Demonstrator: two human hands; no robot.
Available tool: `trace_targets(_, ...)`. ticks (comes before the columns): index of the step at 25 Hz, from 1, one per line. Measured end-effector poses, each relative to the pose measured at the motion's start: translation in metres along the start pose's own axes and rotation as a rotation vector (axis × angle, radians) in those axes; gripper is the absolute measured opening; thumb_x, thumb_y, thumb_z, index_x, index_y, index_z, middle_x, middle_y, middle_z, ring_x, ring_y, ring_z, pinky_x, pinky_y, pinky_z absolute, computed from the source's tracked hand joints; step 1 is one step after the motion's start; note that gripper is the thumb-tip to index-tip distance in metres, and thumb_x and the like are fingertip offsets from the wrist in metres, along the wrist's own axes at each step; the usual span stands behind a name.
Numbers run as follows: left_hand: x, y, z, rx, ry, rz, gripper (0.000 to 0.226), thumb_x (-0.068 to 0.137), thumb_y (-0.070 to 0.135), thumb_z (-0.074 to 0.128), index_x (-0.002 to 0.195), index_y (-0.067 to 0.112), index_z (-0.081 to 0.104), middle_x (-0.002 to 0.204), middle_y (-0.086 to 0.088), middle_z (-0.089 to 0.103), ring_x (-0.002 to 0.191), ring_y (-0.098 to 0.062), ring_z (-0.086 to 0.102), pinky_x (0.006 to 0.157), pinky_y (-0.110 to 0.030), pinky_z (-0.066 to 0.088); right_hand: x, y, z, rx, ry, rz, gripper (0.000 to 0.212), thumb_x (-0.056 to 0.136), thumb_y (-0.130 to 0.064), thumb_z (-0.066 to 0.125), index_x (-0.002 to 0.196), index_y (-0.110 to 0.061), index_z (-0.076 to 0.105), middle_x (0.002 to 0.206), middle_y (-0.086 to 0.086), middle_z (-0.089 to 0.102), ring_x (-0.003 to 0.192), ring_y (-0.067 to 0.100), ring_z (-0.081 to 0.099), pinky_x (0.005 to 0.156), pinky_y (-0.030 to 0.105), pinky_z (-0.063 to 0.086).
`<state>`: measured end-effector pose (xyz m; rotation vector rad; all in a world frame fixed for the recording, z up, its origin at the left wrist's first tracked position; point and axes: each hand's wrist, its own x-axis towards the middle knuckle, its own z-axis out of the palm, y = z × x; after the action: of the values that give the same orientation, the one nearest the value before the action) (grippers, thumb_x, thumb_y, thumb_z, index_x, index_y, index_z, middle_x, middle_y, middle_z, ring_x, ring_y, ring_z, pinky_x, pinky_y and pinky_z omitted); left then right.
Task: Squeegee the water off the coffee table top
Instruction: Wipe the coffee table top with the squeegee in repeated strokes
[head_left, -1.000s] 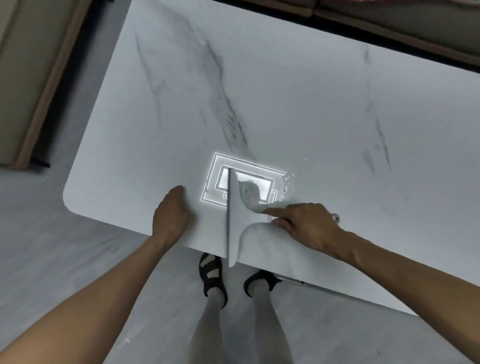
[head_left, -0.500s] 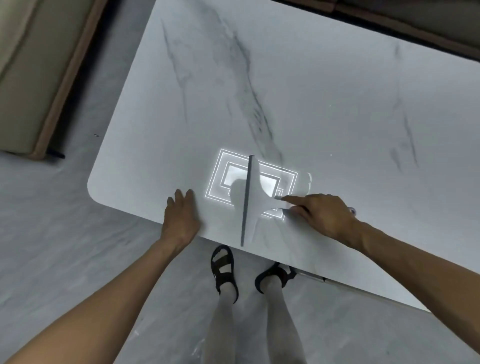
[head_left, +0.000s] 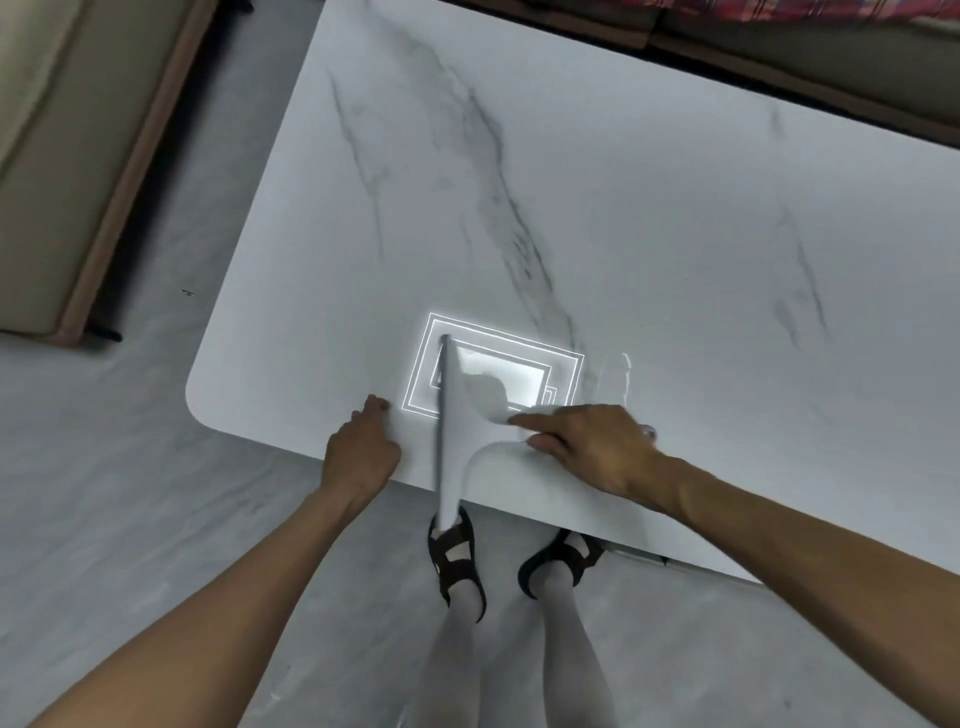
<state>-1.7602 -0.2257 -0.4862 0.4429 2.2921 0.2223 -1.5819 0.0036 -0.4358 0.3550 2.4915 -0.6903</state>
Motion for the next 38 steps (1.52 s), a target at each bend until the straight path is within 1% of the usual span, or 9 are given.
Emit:
trace_targets(2, 0.0, -0.01, -0.009, -0.119, 0.109, -0.052, 0.048, 0.085, 0.006, 0.047, 0.131, 0.019, 0.047, 0.113, -0.01, 0.065, 0.083, -0.02, 0.055, 0.073, -0.028, 0.041, 0.037, -0.035, 0.009, -0.038, -0.071, -0.091, 0.038, 0.099, -0.049, 0.03, 0.135, -0.052, 0.04, 0.11, -0.003, 0.065, 0.107, 0.023, 0.06, 0.08, 0.035, 0.046)
trace_targets(6, 0.001, -0.017, -0.016, -0.116, 0.148, -0.048, 0.048, 0.087, 0.007, 0.049, 0.133, 0.019, 0.047, 0.126, -0.008, 0.061, 0.097, -0.024, 0.06, 0.077, -0.028, 0.042, 0.062, -0.028, 0.005, -0.105, -0.05, -0.092, 0.038, 0.1, -0.047, 0.031, 0.136, -0.049, 0.043, 0.115, -0.001, 0.066, 0.107, 0.026, 0.06, 0.078, 0.037, 0.046)
trace_targets(9, 0.0, -0.006, -0.012, -0.125, 0.059, 0.034, 0.051, 0.088, 0.006, 0.05, 0.137, 0.018, 0.044, 0.138, -0.002, 0.052, 0.119, -0.023, 0.053, 0.093, -0.031, 0.042, 0.028, 0.033, -0.008, -0.058, 0.057, 0.105, 0.036, 0.099, -0.048, 0.033, 0.134, -0.051, 0.043, 0.117, -0.004, 0.068, 0.107, 0.025, 0.061, 0.079, 0.037, 0.048)
trace_targets(16, -0.001, 0.041, 0.01, -0.072, -0.037, 0.156, 0.05, 0.089, 0.009, 0.051, 0.138, 0.012, 0.041, 0.137, -0.007, 0.046, 0.122, -0.026, 0.047, 0.098, -0.036, 0.042, -0.099, 0.128, -0.018, -0.009, 0.237, 0.548, 0.039, 0.095, -0.059, 0.027, 0.131, -0.055, 0.042, 0.115, -0.014, 0.069, 0.101, 0.022, 0.064, 0.076, 0.034, 0.049)
trace_targets(21, -0.007, 0.047, 0.02, -0.16, 0.035, 0.157, 0.057, 0.089, 0.004, 0.048, 0.144, 0.018, 0.038, 0.146, 0.001, 0.045, 0.129, -0.022, 0.046, 0.106, -0.033, 0.037, -0.091, 0.063, 0.011, 0.02, 0.172, 0.21, 0.038, 0.096, -0.057, 0.03, 0.134, -0.062, 0.026, 0.113, -0.016, 0.068, 0.102, 0.019, 0.064, 0.072, 0.032, 0.044)
trace_targets(26, -0.021, 0.045, 0.036, -0.053, 0.016, 0.193, 0.061, 0.088, 0.0, 0.047, 0.146, 0.016, 0.034, 0.147, -0.002, 0.043, 0.132, -0.02, 0.043, 0.098, -0.022, 0.031, -0.05, 0.015, 0.064, -0.117, -0.048, -0.116, 0.041, 0.1, -0.048, 0.027, 0.14, -0.047, 0.037, 0.098, 0.0, 0.064, 0.089, 0.024, 0.062, 0.063, 0.032, 0.041)
trace_targets(29, -0.033, 0.061, 0.054, 0.123, -0.037, 0.235, 0.07, 0.086, 0.002, 0.05, 0.151, 0.011, 0.023, 0.157, -0.007, 0.027, 0.143, -0.023, 0.028, 0.111, -0.033, 0.031, -0.063, 0.06, 0.057, -0.123, -0.004, -0.088, 0.039, 0.1, -0.048, 0.028, 0.138, -0.049, 0.038, 0.107, -0.002, 0.065, 0.098, 0.022, 0.062, 0.066, 0.032, 0.04)
trace_targets(33, -0.052, 0.122, 0.098, 0.265, 0.016, 0.3, 0.077, 0.075, 0.0, 0.056, 0.146, 0.004, 0.024, 0.143, -0.016, 0.031, 0.125, -0.034, 0.037, 0.1, -0.038, 0.038, -0.115, 0.153, 0.028, -0.067, 0.044, 0.07, 0.037, 0.098, -0.05, 0.031, 0.134, -0.055, 0.039, 0.101, -0.005, 0.066, 0.096, 0.02, 0.063, 0.065, 0.03, 0.036)
trace_targets(38, -0.054, 0.19, 0.148, 0.223, -0.093, 0.129, 0.064, 0.092, 0.002, 0.03, 0.149, -0.008, 0.003, 0.157, -0.028, 0.011, 0.143, -0.048, 0.017, 0.117, -0.052, 0.021, -0.177, 0.242, 0.002, -0.123, 0.066, 0.235, 0.036, 0.099, -0.05, 0.031, 0.133, -0.054, 0.042, 0.098, -0.008, 0.066, 0.097, 0.019, 0.062, 0.065, 0.03, 0.034)
